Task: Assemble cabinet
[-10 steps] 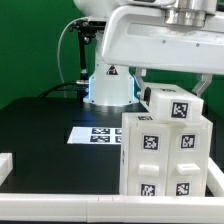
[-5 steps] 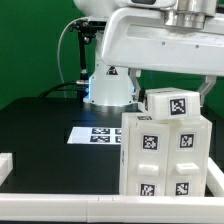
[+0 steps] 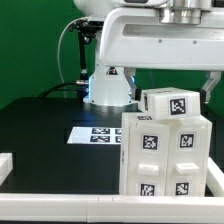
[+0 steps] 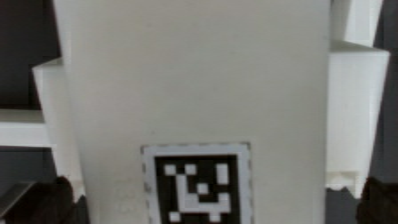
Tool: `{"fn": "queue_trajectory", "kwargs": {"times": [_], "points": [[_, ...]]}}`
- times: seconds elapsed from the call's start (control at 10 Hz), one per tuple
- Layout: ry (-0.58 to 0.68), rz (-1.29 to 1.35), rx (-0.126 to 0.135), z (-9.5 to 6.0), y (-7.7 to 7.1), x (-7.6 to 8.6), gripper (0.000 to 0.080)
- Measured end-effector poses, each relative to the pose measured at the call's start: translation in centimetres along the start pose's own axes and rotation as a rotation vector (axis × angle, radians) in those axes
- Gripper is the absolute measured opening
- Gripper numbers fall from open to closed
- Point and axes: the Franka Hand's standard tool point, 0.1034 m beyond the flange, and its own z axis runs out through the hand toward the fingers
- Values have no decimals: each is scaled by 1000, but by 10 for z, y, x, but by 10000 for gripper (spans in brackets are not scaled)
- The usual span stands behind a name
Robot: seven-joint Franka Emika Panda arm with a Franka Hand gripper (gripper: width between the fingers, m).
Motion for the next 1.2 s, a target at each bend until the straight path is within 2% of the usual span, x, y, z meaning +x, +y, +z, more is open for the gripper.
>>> {"fn": "queue_trajectory", "kwargs": {"times": [0.5,0.7,1.0,1.2], "points": [[-6,0,-2,3,1,-1,797],[-5,0,-3,3,1,-1,558],[-5,45,-10,3,1,-1,561],[-5,185,-19,3,-2,-2,561]]}}
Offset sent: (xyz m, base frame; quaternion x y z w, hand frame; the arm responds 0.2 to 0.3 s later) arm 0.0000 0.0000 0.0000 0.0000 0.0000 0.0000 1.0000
